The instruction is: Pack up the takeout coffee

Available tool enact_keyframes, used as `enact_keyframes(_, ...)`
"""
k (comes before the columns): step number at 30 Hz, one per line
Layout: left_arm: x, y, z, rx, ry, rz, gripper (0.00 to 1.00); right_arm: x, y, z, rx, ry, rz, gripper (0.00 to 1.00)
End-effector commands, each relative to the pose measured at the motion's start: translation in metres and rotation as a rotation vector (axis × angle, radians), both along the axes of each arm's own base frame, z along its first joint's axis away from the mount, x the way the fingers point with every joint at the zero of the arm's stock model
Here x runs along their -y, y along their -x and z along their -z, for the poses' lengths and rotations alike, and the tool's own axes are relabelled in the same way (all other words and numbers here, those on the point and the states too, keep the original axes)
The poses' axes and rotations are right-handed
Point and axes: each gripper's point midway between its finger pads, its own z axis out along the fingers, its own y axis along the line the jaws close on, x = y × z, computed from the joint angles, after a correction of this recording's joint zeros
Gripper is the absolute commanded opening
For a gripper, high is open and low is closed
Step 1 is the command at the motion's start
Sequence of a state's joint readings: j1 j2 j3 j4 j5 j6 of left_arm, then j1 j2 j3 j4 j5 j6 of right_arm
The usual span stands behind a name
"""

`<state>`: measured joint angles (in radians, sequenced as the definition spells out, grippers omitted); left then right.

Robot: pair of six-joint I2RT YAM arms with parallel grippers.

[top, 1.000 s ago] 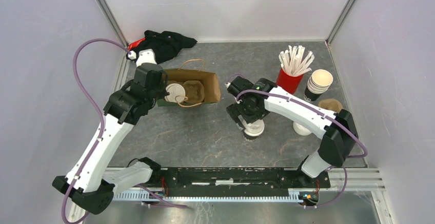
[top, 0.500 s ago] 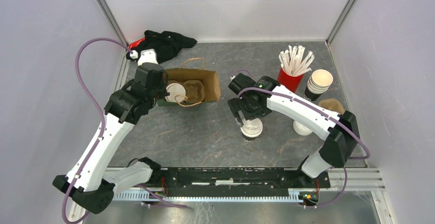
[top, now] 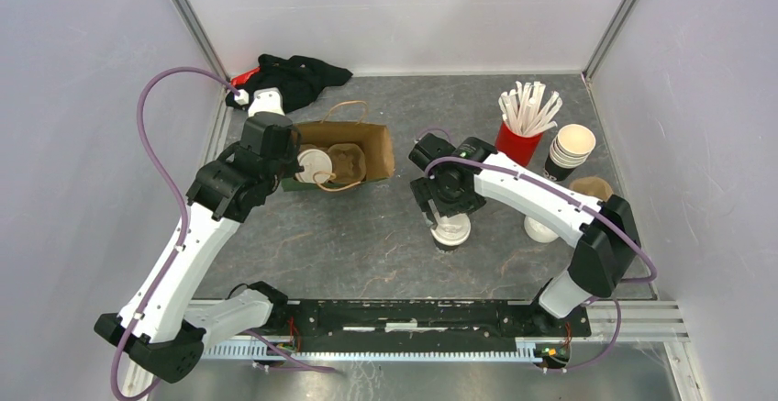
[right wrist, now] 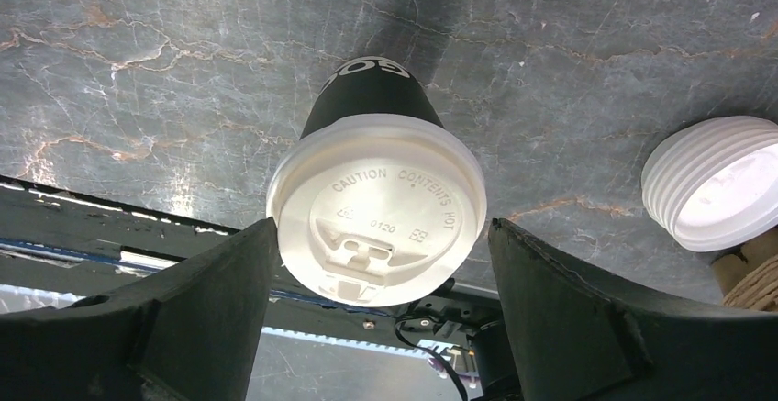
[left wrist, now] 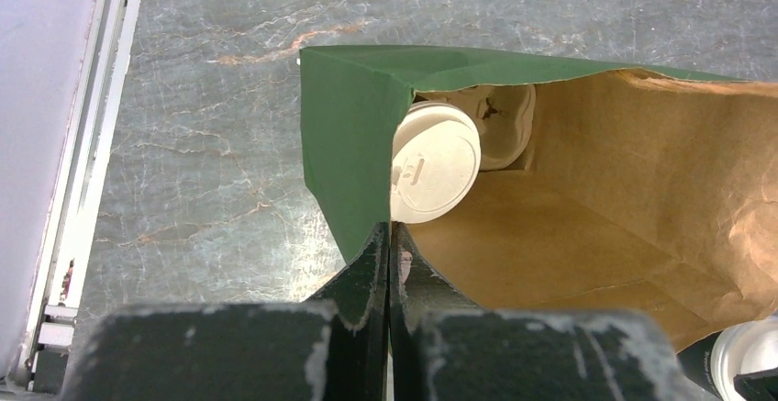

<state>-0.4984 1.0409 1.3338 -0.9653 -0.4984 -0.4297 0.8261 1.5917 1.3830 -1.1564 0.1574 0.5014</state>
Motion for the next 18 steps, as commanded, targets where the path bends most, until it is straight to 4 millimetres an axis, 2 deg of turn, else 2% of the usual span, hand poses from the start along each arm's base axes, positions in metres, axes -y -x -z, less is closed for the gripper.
enact_keyframes(1,0.0004,-0.0073,-0.0126,0.049,-0.008,0.014,0.02,-0.0037,-0.0034,0.0032,0.002,-0.011,0.024,0.90)
enact_keyframes(4,-0.0003,-0.0069,-0.0121,0.048,-0.009,0.012,0.02,-0.0049,-0.0023,0.0050,-0.008,-0.014,0.017,0.87)
enact_keyframes(13,-0.0021,-0.0045,-0.0097,0.045,-0.010,0.006,0.02,-0.0019,0.0005,0.0079,-0.016,-0.007,0.017,0.88)
enact_keyframes(16,-0.0021,-0.0045,-0.0101,0.047,-0.010,0.007,0.02,-0.0002,0.0017,0.0098,-0.019,-0.006,0.021,0.86)
enact_keyframes(18,-0.0016,-0.0047,-0.0103,0.047,-0.008,0.009,0.02,0.0007,0.0026,0.0109,-0.022,-0.009,0.021,0.79)
